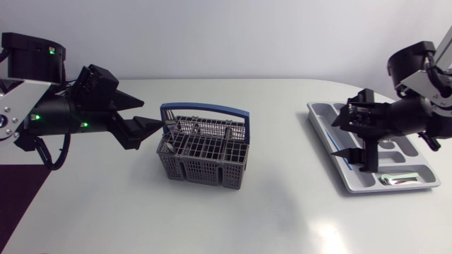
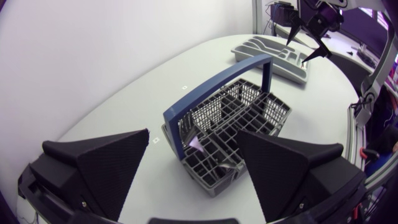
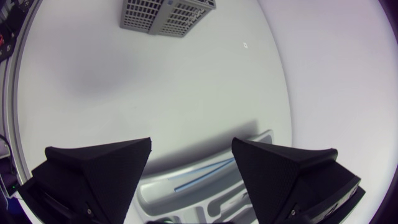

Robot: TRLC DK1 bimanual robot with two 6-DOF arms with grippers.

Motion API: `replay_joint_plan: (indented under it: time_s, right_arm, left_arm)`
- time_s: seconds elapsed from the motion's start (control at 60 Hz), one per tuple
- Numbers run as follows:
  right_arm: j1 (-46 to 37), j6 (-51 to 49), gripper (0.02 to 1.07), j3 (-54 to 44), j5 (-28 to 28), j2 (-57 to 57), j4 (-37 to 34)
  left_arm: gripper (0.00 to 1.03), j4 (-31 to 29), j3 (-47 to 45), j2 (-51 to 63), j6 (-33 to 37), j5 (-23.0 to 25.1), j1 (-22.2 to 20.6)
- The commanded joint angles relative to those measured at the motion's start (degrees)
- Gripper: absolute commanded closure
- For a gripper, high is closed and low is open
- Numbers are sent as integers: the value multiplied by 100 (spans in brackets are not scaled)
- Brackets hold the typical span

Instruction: Unload the cutlery basket into the drawer organizer.

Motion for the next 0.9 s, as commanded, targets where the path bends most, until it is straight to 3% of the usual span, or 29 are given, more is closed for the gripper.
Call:
replay_joint_plan:
  time_s: [0.0, 0.183, 0.3, 0.383, 0.567, 0.883]
  right_arm:
    - [525, 634, 13, -210, 133, -30, -101]
    - [1395, 1250, 13, -192, 336, 41, -31]
    - [1711, 1504, 13, -157, 397, 129, -5]
    - [1922, 1698, 13, -174, 441, 252, 13]
    - [2344, 1997, 13, -245, 529, 304, 92]
    - [2616, 2243, 13, -429, 590, 348, 250]
  left_arm:
    - [5, -18, -188, -41, 766, 127, 182]
    - [6, 229, -381, -208, 1601, 154, 77]
    - [7, 193, -495, -278, 2392, -365, -275]
    - [7, 114, -539, -401, 2901, -514, -301]
    - [5, -18, -627, -665, 4272, -462, -336]
    - [6, -536, -399, -296, 5898, -418, -486]
